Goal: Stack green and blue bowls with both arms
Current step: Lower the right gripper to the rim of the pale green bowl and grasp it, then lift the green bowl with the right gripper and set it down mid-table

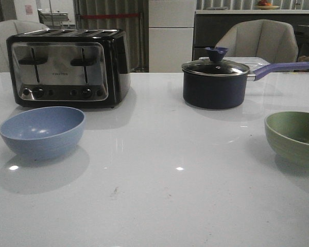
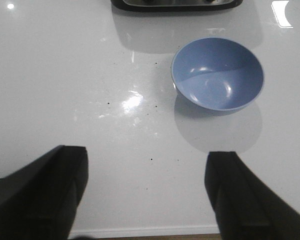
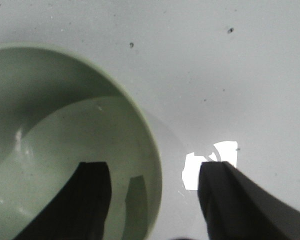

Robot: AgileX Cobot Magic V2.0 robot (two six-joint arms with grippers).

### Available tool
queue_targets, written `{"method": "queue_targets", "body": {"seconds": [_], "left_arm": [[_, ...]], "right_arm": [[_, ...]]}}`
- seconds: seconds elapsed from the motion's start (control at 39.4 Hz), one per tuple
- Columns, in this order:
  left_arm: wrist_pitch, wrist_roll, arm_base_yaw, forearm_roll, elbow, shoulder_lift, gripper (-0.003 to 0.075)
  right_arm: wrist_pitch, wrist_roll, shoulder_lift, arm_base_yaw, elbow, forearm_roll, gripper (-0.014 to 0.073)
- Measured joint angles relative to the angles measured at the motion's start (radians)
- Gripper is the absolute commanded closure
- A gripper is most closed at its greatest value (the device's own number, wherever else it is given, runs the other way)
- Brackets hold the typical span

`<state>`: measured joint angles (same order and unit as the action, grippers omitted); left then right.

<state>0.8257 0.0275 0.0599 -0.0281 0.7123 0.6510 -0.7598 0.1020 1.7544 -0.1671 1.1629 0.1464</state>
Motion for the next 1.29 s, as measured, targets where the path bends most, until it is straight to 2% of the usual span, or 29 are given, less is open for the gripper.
{"method": "queue_targets", "body": {"seconds": [0.08, 0.18, 0.61, 0.79, 0.94, 1.14, 1.29], "left_arm": [[0.0, 0.0, 0.0, 0.0, 0.0, 0.0, 0.0175], [0.0, 0.0, 0.0, 0.0, 0.0, 0.0, 0.0175], [0.0, 0.0, 0.0, 0.0, 0.0, 0.0, 0.0175], [0.004, 0.0, 0.0, 0.0, 0.0, 0.0, 0.0175], [0.004, 0.0, 0.0, 0.0, 0.0, 0.0, 0.0175], [0.006, 0.0, 0.0, 0.0, 0.0, 0.0, 0.0175], [0.008, 0.0, 0.0, 0.0, 0.0, 0.0, 0.0175]], "right_arm": [[0.028, 0.002, 0.024, 0.0, 0.0, 0.0, 0.0145], [0.051, 0.006, 0.039, 0.0, 0.0, 0.0, 0.0243], [0.055, 0.011, 0.04, 0.0, 0.001, 0.0, 0.0563], [0.046, 0.011, 0.024, 0.004, 0.001, 0.0, 0.0566], [0.032, 0.024, -0.059, 0.062, 0.001, -0.007, 0.0566], [0.025, 0.026, -0.201, 0.228, 0.001, 0.002, 0.0566], [-0.007, 0.026, -0.224, 0.368, 0.001, 0.041, 0.0566]]}}
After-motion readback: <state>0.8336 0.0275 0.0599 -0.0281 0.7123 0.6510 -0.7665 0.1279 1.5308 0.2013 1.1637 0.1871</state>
